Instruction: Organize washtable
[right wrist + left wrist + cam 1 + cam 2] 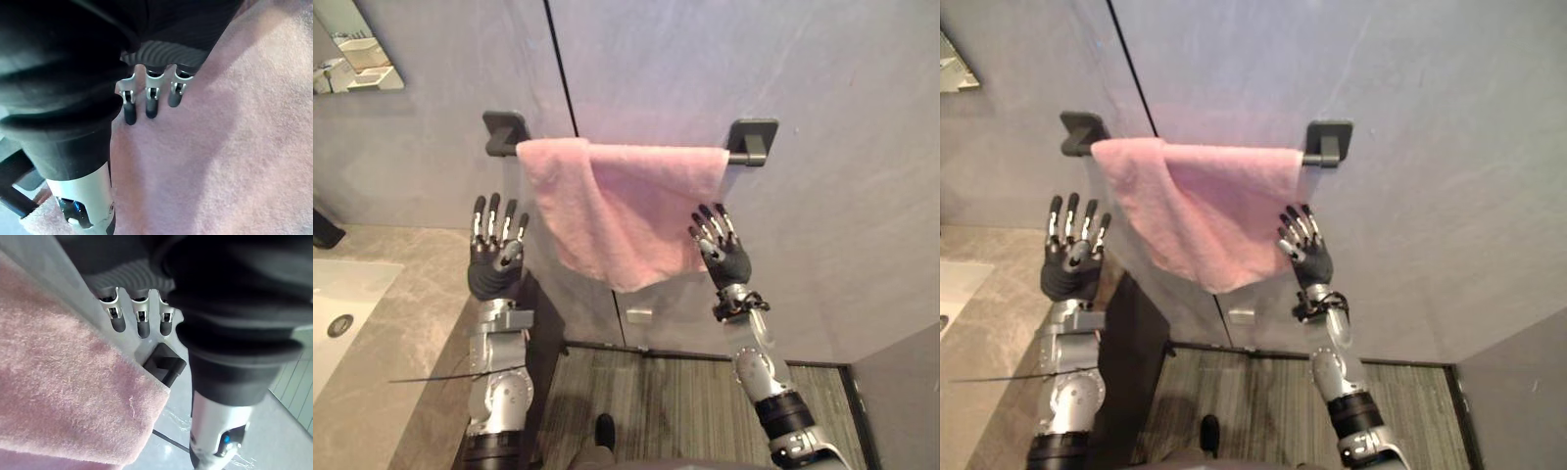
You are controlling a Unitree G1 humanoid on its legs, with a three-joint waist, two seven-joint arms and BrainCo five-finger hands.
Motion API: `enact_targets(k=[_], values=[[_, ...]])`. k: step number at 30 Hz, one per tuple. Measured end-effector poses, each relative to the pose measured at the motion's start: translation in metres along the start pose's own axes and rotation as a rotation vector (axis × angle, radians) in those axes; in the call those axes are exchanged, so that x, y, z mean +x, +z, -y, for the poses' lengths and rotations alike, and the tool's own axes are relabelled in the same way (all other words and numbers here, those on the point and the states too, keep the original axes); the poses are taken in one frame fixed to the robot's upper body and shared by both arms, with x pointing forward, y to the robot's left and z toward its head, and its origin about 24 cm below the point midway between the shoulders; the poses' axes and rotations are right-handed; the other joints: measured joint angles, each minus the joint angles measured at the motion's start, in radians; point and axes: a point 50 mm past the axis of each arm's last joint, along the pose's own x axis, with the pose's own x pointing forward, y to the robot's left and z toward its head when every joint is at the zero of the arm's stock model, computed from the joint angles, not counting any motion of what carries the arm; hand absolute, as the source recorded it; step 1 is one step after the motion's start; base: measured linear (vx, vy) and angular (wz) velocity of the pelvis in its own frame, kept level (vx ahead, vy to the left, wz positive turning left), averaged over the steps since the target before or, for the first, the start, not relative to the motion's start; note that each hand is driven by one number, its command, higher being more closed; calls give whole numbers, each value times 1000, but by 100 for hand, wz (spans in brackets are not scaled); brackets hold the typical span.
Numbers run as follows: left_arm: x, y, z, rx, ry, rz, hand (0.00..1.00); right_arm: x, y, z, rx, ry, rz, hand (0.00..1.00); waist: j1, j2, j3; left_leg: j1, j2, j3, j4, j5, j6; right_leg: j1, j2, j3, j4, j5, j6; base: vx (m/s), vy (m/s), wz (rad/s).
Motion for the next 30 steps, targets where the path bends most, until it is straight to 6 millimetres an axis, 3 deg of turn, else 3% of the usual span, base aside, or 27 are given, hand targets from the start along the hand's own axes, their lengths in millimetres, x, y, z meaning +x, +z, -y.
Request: enact_targets(k=[9, 15, 23, 30], values=[[-8, 14, -20, 9, 180, 94, 0, -3, 4, 9, 19, -74, 35, 0, 1, 2, 1, 1, 0, 0, 0, 0, 0, 2, 0, 0, -2, 0, 0, 0, 0, 0], [-23, 24, -39, 18, 366, 178, 0, -13, 4, 21, 29, -161, 45, 0, 0, 6, 4, 8, 1, 0, 0, 0, 0, 10, -1, 0, -4, 0, 0, 0, 0, 0], [-31, 31, -48, 18, 483, 238, 0, -21, 3, 30, 42, -226, 45, 0, 0, 9, 5, 8, 0, 0, 0, 0, 0, 10, -2, 0, -4, 1, 1, 0, 0, 0], [-46, 41, -62, 21, 696, 343, 0, -28, 8, 42, 52, -361, 96, 0, -9, 9, 5, 10, 1, 3, 0, -1, 0, 10, -2, 2, -5, 1, 1, 0, 0, 0]])
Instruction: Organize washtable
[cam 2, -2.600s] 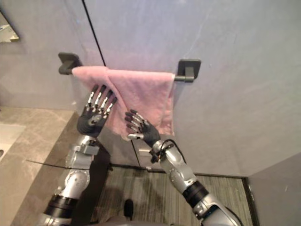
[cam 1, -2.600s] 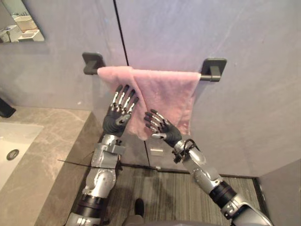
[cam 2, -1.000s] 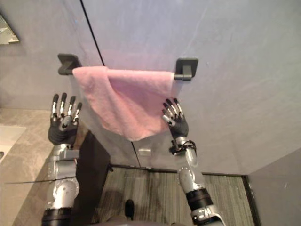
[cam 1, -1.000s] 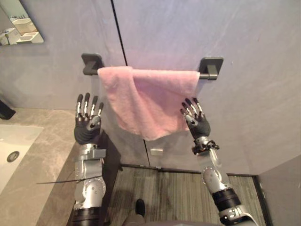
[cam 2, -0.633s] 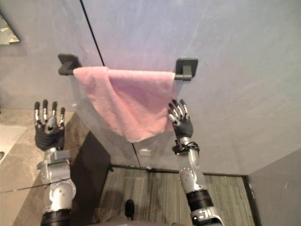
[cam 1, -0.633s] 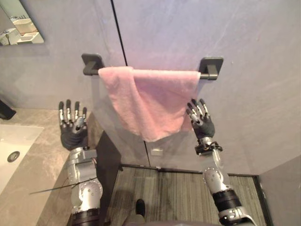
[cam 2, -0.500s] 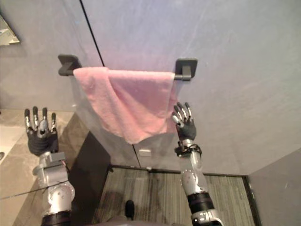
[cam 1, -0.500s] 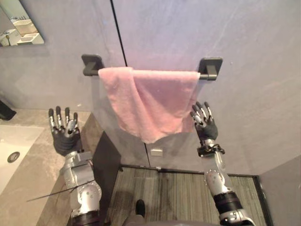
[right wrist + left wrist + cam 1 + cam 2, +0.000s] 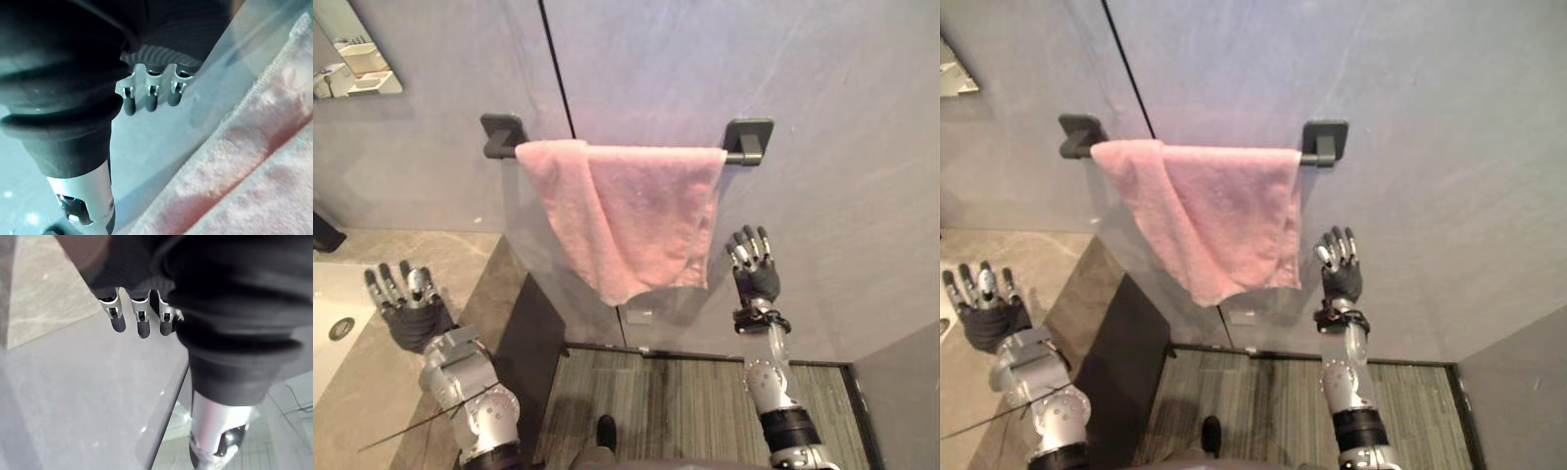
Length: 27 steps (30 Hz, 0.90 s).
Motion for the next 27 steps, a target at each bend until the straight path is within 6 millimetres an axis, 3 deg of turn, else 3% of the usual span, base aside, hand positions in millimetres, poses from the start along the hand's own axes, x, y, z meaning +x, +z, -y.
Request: enact_targets(k=[7, 15, 22, 27], values=[[-2, 17, -4, 81, 86, 105, 0, -15, 9, 17, -11, -128, 61, 0, -17, 1, 0, 1, 3, 16, 0, -4, -3, 2, 2, 10, -15, 12, 1, 0, 0, -5], [-9, 13, -12, 182, 86, 55, 0, -42, 6, 48, -40, -255, 30, 0, -37, 2, 1, 7, 1, 29, 0, -7, -1, 2, 1, 29, -25, 20, 6, 4, -1, -6], [-20, -23, -13, 282, -4, -143, 0, -59, -1, 69, -99, -334, -25, 0, -43, 2, 1, 8, 2, 44, 0, -10, -1, -1, 2, 40, -33, 24, 9, 1, -4, -5], [-38, -52, -12, 493, -141, -288, 0, -77, -12, 94, -174, -427, -123, 0, -42, -2, 2, 14, 3, 60, 0, -26, -5, -5, 1, 60, -34, 25, 10, 23, -4, -12]])
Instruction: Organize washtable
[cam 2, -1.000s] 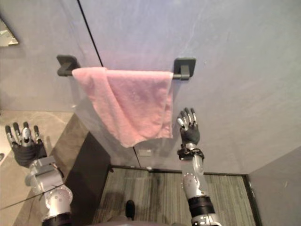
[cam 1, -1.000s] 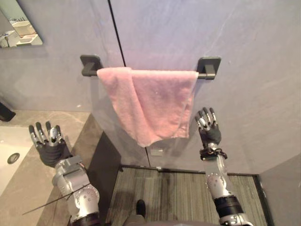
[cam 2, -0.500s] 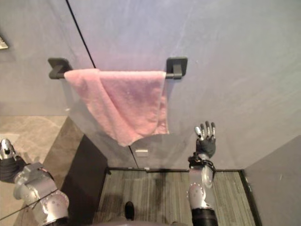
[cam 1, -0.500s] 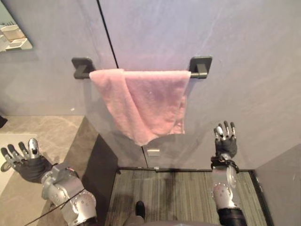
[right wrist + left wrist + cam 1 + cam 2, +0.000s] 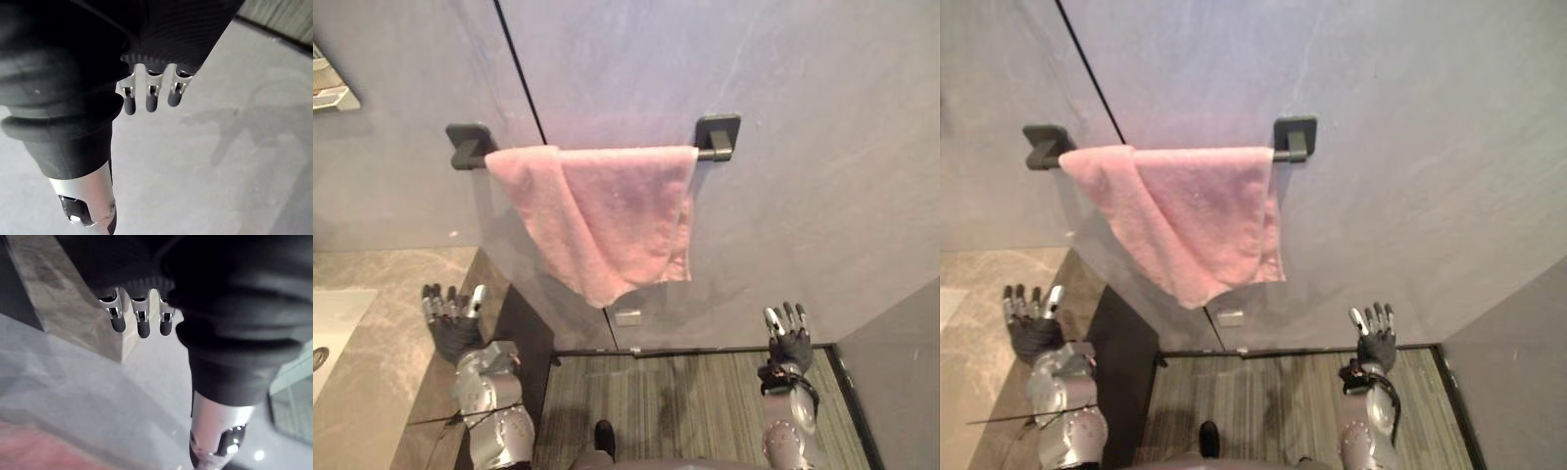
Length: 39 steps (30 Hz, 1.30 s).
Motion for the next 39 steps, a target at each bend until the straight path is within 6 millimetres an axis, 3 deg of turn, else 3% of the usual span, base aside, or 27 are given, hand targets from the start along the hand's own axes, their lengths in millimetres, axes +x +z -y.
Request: enact_targets(k=[4, 12, 16, 25, 29, 33, 39], values=[[-7, -20, 14, 310, -142, -47, 0, -7, -11, 15, -55, -42, -53, 0, 0, -6, 0, 0, 1, 10, 0, -1, 1, -5, 0, 9, 0, 0, 0, 38, -12, -6], [-12, -50, 3, 630, -245, -145, 0, -14, -28, 27, -285, -49, -139, 0, -3, -15, 4, 8, 0, 21, 0, -7, 5, 7, -1, 19, -14, 0, 0, 41, -13, -4], [-26, -72, -2, 786, -324, -231, 0, -20, -44, 38, -396, -63, -231, 0, -2, -18, 4, 11, 0, 25, 0, -10, 5, 9, -2, 22, -14, -1, -1, 8, -3, 0], [-53, -111, -33, 895, -360, -479, 0, -39, -69, 71, -571, -123, -430, 0, -3, -38, 14, 35, -1, 33, 0, -27, -1, 26, -3, 27, -12, -17, 4, 2, -3, -1], [-76, -133, -62, 901, -320, -686, 0, -57, -86, 95, -621, -184, -582, 0, -2, -46, 15, 37, -6, 35, 0, -32, -1, 27, -8, 27, -10, -23, 0, 32, -6, 0], [-96, -145, -77, 908, -321, -834, 0, -61, -95, 100, -661, -192, -669, 0, -3, -52, 19, 57, -7, 43, 0, -37, -3, 45, -11, 29, -10, -29, -3, 65, -17, -3], [-99, -152, -78, 882, -323, -910, 0, -58, -98, 99, -684, -177, -717, 0, -2, -54, 23, 79, -6, 45, 0, -48, -10, 66, -10, 29, -5, -43, -8, 26, -15, 0]])
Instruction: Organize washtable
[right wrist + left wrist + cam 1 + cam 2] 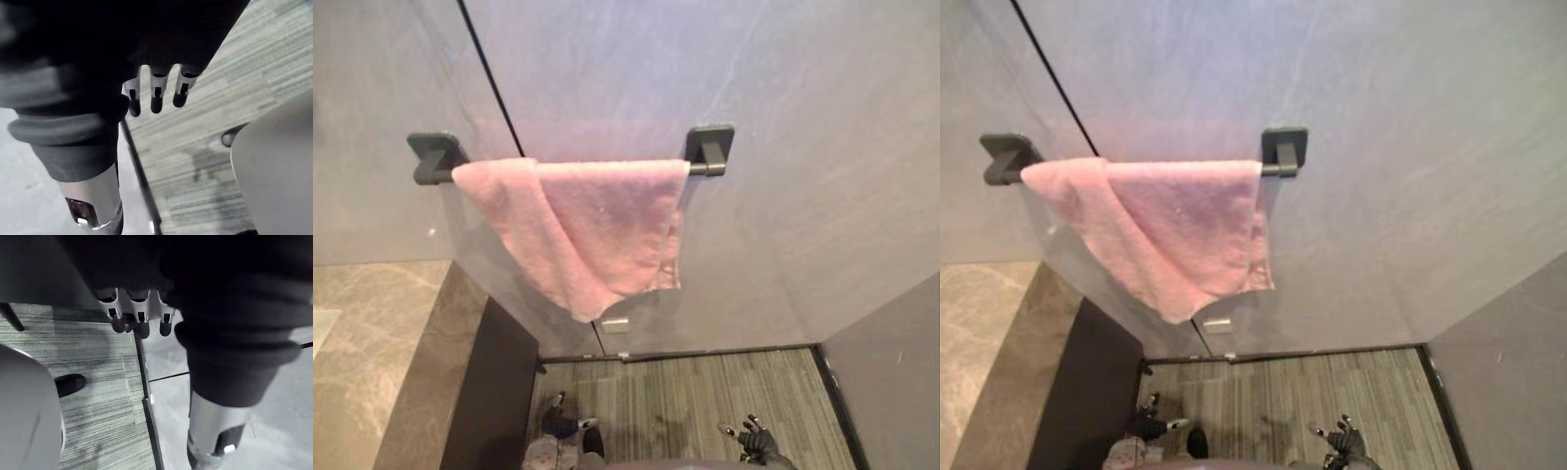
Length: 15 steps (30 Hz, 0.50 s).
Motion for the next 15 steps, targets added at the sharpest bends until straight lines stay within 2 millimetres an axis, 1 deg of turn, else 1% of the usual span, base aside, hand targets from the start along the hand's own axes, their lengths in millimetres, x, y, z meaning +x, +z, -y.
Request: enact_targets(k=[2, 7, 9, 14, 15], values=[[0, -1, 0, -5, -7, -12, 0, 1, 0, -1, -2, 5, -8, 0, -3, 0, 0, 2, -1, 0, 0, -2, 0, -3, 0, -2, 10, -11, -1, 11, -12, 2], [4, -1, 2, -8, -28, -39, 0, 2, 1, -3, -18, 10, -23, 0, -2, -4, 6, 4, -2, -1, 0, -8, -2, 3, -1, -5, 9, -16, -3, 40, -21, 2], [5, 2, 3, -7, -31, -34, 0, 4, 4, -6, -51, 20, -27, 0, -3, -9, 22, 14, -3, -1, 0, -12, -4, 13, -2, -5, 7, -18, -4, 17, -9, -1], [6, 6, 7, 20, -67, -25, 0, 5, 5, -8, -75, 30, -28, 0, -6, -12, 25, 16, -13, -6, 0, -14, -3, 22, -11, -16, 6, -24, 0, 21, -9, 7], [7, 8, 9, 43, -80, -23, 0, 5, 7, -10, -114, 42, -22, 0, -11, -14, 27, 19, -15, -9, 0, -14, -2, 29, -13, -22, 4, -25, 1, 8, -7, 11]])
